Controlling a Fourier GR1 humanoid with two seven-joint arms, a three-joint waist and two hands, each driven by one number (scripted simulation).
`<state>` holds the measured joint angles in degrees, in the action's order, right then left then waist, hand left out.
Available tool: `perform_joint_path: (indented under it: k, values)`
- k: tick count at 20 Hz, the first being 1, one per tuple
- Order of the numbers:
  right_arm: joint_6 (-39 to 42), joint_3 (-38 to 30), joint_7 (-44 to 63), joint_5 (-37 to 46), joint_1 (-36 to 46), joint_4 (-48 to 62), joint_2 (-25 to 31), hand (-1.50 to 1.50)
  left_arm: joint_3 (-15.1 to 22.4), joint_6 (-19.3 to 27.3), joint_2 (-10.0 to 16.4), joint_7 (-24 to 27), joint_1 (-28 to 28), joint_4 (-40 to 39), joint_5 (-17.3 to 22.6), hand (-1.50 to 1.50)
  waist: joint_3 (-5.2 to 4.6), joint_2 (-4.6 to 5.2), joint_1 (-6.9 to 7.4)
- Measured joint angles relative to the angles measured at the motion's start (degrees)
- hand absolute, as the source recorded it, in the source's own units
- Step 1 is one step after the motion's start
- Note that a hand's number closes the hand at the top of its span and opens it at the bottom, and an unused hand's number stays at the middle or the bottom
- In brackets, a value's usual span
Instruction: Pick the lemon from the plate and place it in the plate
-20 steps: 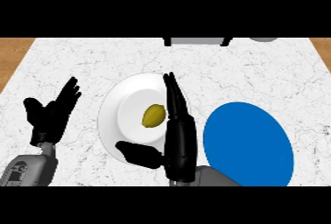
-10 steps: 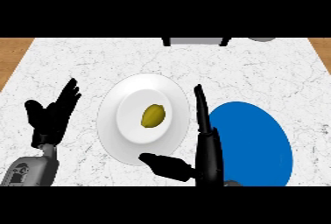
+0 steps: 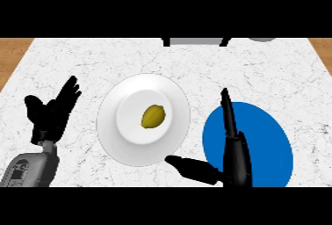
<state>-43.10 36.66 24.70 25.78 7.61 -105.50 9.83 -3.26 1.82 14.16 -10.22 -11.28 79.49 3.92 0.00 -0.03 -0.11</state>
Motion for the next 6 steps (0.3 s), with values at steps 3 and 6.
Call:
perform_joint_path:
  k: [3, 6]
  values:
    - [0.98, -0.63, -2.13, -0.03, -3.74, -1.22, 0.96, -1.50, 0.27, 0.21, -1.19, 0.79, 1.03, -0.07, -0.76, 0.00, 0.00, -0.01, -0.02]
    - [2.59, -2.42, -4.47, -1.76, -6.73, -1.81, 2.57, -1.50, -0.06, -0.13, -1.16, 0.03, 1.71, 1.68, -0.87, 0.00, 0.00, -0.02, 0.04]
